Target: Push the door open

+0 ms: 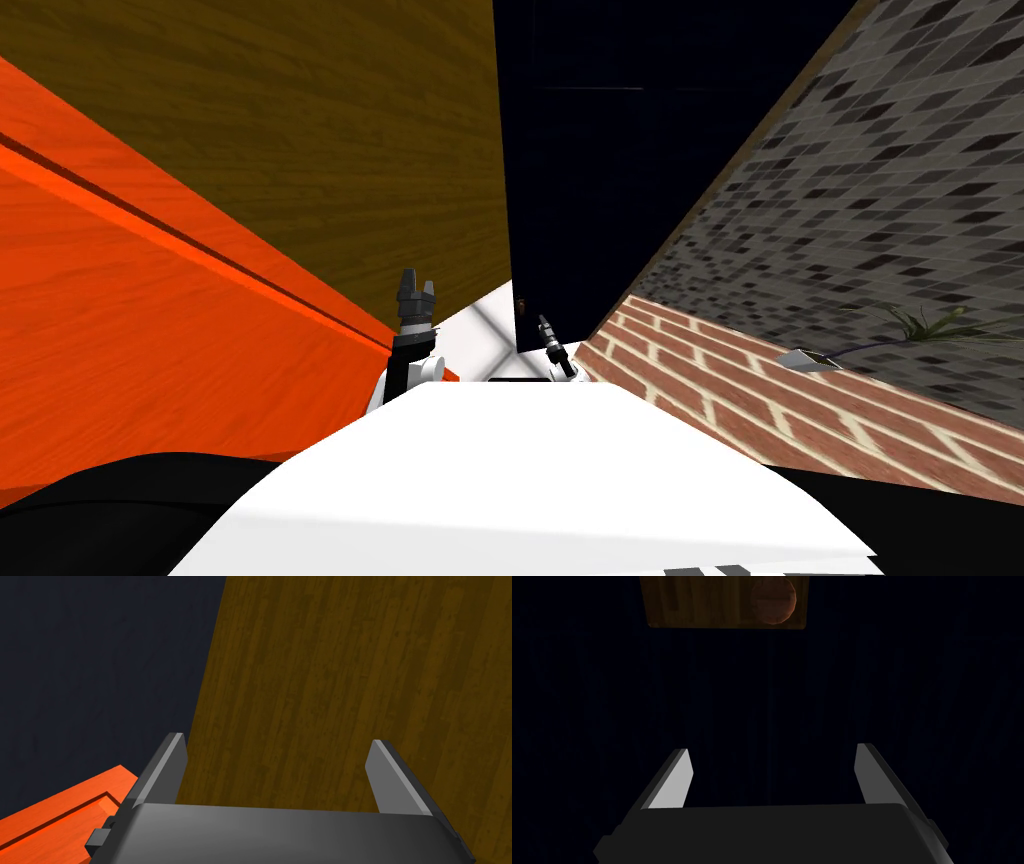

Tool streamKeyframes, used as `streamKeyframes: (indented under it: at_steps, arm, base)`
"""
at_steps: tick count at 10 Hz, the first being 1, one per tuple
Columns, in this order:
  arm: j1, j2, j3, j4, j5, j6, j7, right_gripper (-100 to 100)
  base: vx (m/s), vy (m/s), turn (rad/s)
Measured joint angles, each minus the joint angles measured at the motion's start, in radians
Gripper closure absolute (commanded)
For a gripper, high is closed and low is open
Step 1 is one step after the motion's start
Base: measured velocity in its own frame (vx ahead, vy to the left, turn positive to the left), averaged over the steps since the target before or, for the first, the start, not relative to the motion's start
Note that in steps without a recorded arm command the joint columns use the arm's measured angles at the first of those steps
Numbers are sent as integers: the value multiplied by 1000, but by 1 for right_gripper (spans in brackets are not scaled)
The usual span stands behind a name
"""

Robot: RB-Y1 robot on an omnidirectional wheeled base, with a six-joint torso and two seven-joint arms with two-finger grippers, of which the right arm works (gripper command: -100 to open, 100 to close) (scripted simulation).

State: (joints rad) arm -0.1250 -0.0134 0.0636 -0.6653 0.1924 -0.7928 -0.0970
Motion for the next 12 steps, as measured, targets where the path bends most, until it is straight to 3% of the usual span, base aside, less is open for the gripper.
streamKeyframes:
  at_steps: [3, 7, 8, 12]
  arm:
    - [1, -1, -6, 3, -3, -8, 7, -100]
    - [7, 39, -12, 1, -6, -18, 14, -100]
    - [9, 40, -12, -1, -7, -19, 15, 100]
    - [7, 41, -11, 2, -6, -17, 15, 100]
  base:
    - [201, 98, 27]
    - [149, 83, 10]
    - [-12, -8, 14]
    - [-13, -10, 6]
